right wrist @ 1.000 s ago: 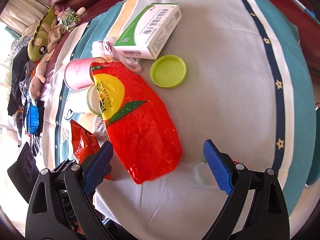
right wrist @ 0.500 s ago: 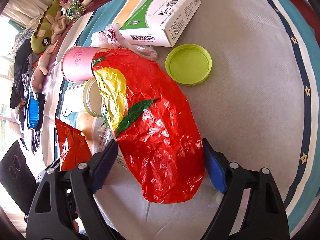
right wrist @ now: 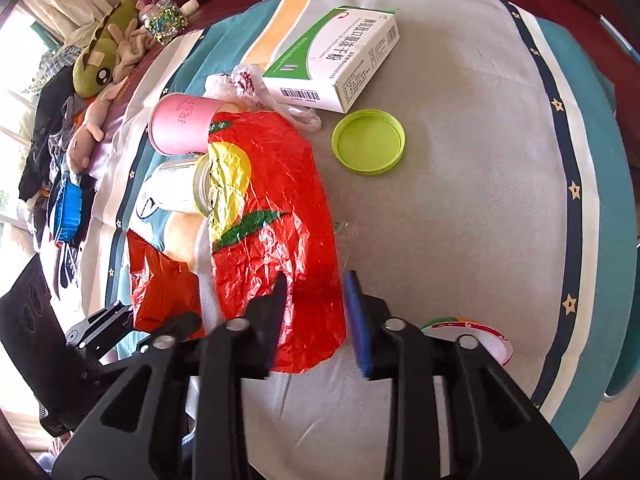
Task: Collect trash
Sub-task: 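Grasp the orange Ovaltine wrapper with the left tool while the right tool grasps the red bag, then carry the Ovaltine wrapper and red bag over the teal bucket with both tools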
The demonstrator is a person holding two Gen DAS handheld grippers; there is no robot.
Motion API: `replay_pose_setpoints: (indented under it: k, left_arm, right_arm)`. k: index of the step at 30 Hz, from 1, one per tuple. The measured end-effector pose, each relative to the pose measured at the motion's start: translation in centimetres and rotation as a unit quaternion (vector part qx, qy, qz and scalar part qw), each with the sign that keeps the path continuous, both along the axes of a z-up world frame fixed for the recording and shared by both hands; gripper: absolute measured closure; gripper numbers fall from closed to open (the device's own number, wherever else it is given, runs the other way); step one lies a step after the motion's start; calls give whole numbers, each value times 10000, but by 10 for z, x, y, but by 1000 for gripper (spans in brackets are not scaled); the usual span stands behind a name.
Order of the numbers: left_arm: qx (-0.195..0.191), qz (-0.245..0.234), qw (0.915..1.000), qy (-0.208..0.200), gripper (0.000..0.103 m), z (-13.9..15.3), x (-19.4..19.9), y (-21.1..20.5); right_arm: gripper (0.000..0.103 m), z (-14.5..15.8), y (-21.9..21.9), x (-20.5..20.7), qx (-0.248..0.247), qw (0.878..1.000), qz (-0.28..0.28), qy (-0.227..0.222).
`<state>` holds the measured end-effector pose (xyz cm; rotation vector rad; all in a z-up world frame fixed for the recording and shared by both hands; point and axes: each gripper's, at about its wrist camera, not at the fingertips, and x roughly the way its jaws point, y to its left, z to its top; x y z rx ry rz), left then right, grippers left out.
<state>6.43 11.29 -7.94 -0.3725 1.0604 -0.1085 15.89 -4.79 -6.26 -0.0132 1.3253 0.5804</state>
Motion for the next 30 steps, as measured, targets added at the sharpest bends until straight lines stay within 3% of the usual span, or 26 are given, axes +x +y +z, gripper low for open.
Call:
replay_pose_setpoints:
  k: [1,2,7,11,15,16,19,22,30]
  left_arm:
    - [-27,14,10000,-4,68,-1,0,1]
    - [-43,29,10000,-11,68,-1,-1,2]
    - [-194,104,9998,-24,68,-1,-2,14]
    - [-195,77,9998,-33,68,1,0,21]
    - [-226,89,9997,-11,68,0,2,28]
    - [-238,95,9997,-9,68,-1,2,29]
    - [-271,105,9996,-4,68,-2,2,30]
    - [-285,87,9996,-16,68,-1,3,29]
    - [-218,66,9996,-138,68,10,0,23]
  right_arm:
    - [38,4,2,-1,-33,9999,27,-125]
    - [29,9,6,-2,-75,9996,83,-257]
    - [19,3,27,2,-238,9988,343,-266]
    - [19,-11,40,7,-261,9991,325,-122]
    - [19,-14,52,5,-374,9979,394,-346]
    - [22,-13,54,3,-400,9973,428,-441]
    - [59,-11,57,0,-487,9964,509,-477]
    - [73,-6,52,-3,-534,9956,506,-589]
    - [90,22,33,-14,-335,9952,499,-778]
